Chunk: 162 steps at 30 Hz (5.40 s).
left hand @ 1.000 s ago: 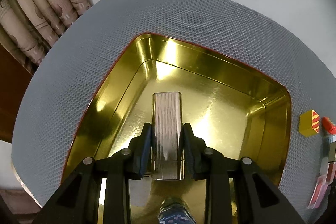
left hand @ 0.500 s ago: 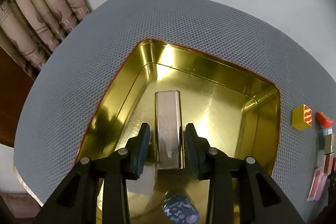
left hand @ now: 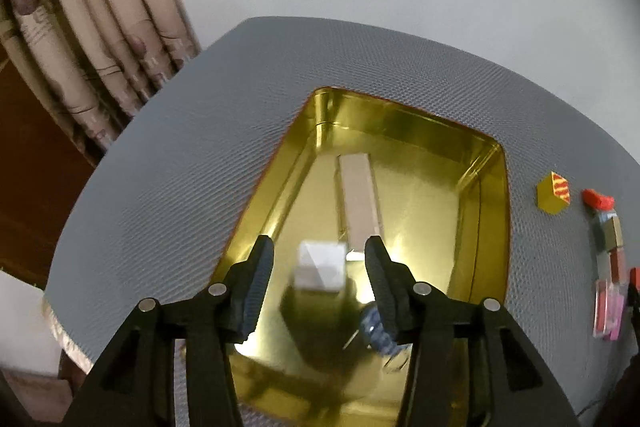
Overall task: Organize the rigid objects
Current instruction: 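Withdraw the left gripper while the right gripper carries the red block toward the gold tin, then lower the red block into the gold tin and open the right gripper, then reach the right gripper to the pink eraser block and grasp it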
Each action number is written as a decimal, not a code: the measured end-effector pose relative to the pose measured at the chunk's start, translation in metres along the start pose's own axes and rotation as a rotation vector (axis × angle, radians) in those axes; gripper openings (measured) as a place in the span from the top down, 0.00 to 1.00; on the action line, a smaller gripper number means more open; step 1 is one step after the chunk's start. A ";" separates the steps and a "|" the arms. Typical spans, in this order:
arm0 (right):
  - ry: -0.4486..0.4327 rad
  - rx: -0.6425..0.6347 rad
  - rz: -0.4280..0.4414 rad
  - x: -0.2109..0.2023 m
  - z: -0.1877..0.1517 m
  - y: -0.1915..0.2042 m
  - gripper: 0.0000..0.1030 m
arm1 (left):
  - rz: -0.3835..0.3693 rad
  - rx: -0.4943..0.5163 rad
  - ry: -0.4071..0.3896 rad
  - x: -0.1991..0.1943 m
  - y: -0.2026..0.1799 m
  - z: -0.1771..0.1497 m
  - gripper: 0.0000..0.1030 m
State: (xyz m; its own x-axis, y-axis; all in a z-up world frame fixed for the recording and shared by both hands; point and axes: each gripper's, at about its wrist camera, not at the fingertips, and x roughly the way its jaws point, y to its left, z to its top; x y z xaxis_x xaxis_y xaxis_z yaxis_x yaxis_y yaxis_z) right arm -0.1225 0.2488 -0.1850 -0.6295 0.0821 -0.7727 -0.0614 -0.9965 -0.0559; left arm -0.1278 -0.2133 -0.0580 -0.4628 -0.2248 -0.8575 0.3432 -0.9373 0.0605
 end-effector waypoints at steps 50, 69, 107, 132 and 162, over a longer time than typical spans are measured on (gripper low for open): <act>-0.117 -0.089 0.146 -0.087 0.041 0.080 0.71 | 0.174 -0.296 -0.054 -0.021 0.064 -0.056 0.29; -0.044 -0.407 0.516 -0.137 0.039 0.317 0.71 | 0.277 -0.539 -0.018 -0.021 0.122 -0.067 0.26; -0.001 -0.428 0.534 -0.129 0.028 0.333 0.54 | 0.248 -0.560 -0.040 -0.019 0.125 -0.069 0.24; 0.090 -0.067 0.121 -0.070 -0.014 0.059 0.54 | 0.290 -0.506 -0.063 -0.022 0.111 -0.066 0.24; -0.003 -0.130 0.167 -0.015 0.004 0.049 0.71 | 0.314 -0.211 -0.163 -0.044 0.036 -0.058 0.19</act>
State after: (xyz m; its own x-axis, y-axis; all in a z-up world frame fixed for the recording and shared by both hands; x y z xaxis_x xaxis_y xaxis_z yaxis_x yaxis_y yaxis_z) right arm -0.1187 0.1983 -0.1736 -0.6247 -0.0842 -0.7763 0.1442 -0.9895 -0.0088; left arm -0.0475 -0.2221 -0.0481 -0.4268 -0.5465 -0.7205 0.6409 -0.7449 0.1853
